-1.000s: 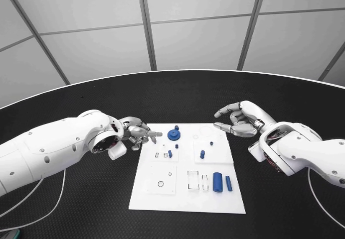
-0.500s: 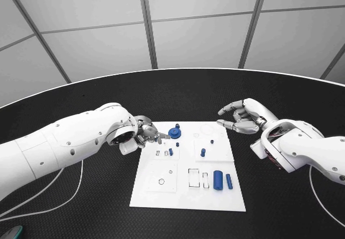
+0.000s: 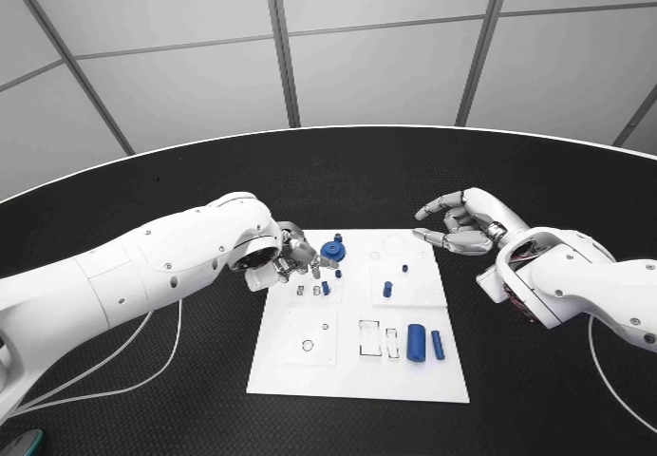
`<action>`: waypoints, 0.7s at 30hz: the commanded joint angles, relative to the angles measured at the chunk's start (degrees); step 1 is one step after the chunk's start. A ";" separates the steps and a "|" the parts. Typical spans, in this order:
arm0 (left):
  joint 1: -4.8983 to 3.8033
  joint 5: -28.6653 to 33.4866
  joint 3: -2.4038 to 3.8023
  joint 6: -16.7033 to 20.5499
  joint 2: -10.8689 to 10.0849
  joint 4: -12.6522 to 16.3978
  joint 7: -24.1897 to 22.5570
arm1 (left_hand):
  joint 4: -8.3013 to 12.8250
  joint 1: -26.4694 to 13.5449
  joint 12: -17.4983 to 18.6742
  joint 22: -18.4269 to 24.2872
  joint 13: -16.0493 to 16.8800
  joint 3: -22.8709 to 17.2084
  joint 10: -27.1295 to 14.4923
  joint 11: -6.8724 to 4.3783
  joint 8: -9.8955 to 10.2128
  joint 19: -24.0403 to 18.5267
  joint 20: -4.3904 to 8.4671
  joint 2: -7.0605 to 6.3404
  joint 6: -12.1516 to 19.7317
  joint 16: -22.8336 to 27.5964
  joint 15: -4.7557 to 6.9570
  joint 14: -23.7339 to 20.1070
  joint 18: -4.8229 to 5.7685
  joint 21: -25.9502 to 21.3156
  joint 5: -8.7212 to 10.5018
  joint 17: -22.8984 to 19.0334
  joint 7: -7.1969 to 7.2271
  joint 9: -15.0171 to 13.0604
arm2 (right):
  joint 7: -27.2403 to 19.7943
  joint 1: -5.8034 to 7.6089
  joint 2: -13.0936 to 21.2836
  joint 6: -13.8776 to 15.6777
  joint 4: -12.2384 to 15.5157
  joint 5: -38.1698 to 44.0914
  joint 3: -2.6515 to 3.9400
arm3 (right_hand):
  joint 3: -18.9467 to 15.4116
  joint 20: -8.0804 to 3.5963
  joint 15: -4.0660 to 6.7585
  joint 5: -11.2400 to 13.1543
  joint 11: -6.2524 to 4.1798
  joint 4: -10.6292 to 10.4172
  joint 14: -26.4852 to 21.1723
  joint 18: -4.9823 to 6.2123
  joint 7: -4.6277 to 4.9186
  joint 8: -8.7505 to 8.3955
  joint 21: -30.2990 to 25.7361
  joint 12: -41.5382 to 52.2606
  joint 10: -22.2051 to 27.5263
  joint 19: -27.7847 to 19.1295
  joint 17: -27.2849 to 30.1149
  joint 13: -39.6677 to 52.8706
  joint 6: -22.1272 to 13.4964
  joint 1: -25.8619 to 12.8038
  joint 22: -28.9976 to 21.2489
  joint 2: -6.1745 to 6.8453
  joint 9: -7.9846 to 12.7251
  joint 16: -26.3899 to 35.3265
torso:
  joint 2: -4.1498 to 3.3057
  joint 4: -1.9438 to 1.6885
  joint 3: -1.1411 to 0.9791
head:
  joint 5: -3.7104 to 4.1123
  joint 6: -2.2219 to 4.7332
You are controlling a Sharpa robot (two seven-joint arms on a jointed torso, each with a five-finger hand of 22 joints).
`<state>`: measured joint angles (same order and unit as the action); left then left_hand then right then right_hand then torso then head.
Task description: Assemble the parts on the task board
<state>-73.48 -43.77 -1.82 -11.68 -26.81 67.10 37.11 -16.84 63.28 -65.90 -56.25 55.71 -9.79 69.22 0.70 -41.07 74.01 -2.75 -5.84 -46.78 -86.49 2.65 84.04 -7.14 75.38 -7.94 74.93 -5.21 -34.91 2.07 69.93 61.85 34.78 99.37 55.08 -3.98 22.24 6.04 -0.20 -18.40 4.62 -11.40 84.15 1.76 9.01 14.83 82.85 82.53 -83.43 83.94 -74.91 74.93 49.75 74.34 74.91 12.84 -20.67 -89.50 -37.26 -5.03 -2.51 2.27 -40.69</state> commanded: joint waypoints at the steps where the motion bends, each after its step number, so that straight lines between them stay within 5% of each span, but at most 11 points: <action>1: 0.00 -0.43 -0.02 -0.62 0.81 -0.77 0.33 | -0.06 -0.52 -0.20 -0.25 0.05 0.38 0.30 -0.02 -0.25 0.37 0.07 0.12 0.12 -0.05 0.26 3.94 0.81 0.34 0.17 7.65 0.38 -0.08 | 0.09 0.00 0.06 -0.03 0.04 0.00 0.00 | -0.09 -0.48 0.37 -0.20 -0.41 -0.26 5.53 0.20 0.09 0.33 -0.24 0.31 0.00 3.16 -13.86 8.29 0.37 -0.52 9.08 0.01 0.05 0.16 | -0.20 0.07 -0.03 | -0.13 -0.18; 16: 0.03 -1.21 -0.04 -2.44 2.33 -3.21 1.34 | 0.01 -0.16 -0.48 -0.90 0.34 0.33 0.39 -0.06 -0.40 0.64 0.10 0.60 0.26 -0.10 0.29 3.96 0.91 0.72 0.19 7.76 0.42 -0.30 | 0.34 0.00 0.10 -0.12 0.11 0.00 0.00 | -0.08 -0.50 0.39 -0.37 -0.43 -0.28 5.52 0.21 0.08 0.32 -0.29 0.37 -0.06 3.15 -13.82 8.34 0.36 -0.46 9.04 -0.01 0.07 0.19 | -0.19 0.07 0.32 | -0.44 -0.69; 21: 0.03 -1.60 -0.04 -3.33 2.38 -3.68 1.68 | 0.02 0.18 -1.20 -1.69 1.15 0.37 0.92 -0.15 -0.75 0.99 0.15 0.90 0.14 -0.13 0.36 3.99 1.04 1.18 0.17 7.83 0.53 -0.62 | 0.44 0.00 0.01 -0.15 0.02 0.00 0.00 | -0.06 -0.51 0.40 -0.43 -0.44 -0.29 5.53 0.22 0.07 0.33 -0.29 0.40 -0.09 3.15 -13.85 8.37 0.37 -0.43 9.04 -0.05 0.08 0.17 | -0.17 0.11 0.22 | -0.52 -0.87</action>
<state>-73.45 -45.34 -1.86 -14.89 -24.47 63.49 38.77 -16.84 63.59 -66.96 -57.89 56.81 -9.80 69.73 0.59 -41.51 74.61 -2.61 -5.53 -46.58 -86.49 2.65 84.04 -7.14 76.20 -7.94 74.92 -5.01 -35.45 2.50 69.93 61.88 34.64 99.40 55.08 -3.98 22.24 6.04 -0.20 -18.61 4.62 -11.39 84.15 1.76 9.00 14.83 82.85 82.54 -83.43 83.94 -74.91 74.92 49.74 74.34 74.91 12.84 -20.67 -89.50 -37.47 -4.94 -2.25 1.76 -41.48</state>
